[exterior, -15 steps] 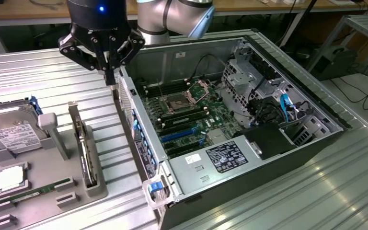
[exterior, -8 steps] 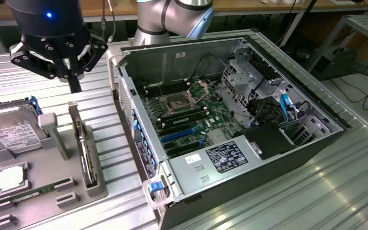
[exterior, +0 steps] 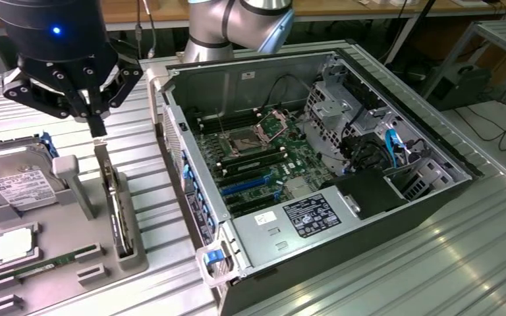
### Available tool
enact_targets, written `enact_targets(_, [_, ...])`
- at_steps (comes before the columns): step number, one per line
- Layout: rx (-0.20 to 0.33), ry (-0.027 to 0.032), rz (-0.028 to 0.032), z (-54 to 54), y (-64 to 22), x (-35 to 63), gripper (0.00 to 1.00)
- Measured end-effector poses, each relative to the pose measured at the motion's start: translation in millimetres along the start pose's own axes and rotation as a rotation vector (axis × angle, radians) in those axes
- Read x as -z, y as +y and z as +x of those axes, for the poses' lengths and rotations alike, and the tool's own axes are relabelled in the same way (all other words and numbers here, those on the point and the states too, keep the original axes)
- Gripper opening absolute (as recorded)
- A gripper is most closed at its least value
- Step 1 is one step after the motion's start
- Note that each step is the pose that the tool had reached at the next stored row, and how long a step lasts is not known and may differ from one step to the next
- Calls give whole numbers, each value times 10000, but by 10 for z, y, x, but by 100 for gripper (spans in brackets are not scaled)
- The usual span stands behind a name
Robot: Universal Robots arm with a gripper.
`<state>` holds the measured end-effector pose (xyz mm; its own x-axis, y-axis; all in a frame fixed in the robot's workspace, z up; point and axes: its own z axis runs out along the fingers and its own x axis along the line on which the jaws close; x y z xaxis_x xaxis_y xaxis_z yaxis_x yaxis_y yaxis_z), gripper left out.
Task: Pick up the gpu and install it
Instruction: 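Reach for the gpu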
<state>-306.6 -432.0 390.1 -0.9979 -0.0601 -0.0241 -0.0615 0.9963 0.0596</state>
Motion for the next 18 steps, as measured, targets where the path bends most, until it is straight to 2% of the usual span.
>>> enact_targets(5, [0, 0, 0, 58, -104, 5, 11])
enact_targets(10, [-1, 0, 0, 97, -269, 10, 11])
enact_targets(18, [-9, 0, 0, 124, -277, 8, 11])
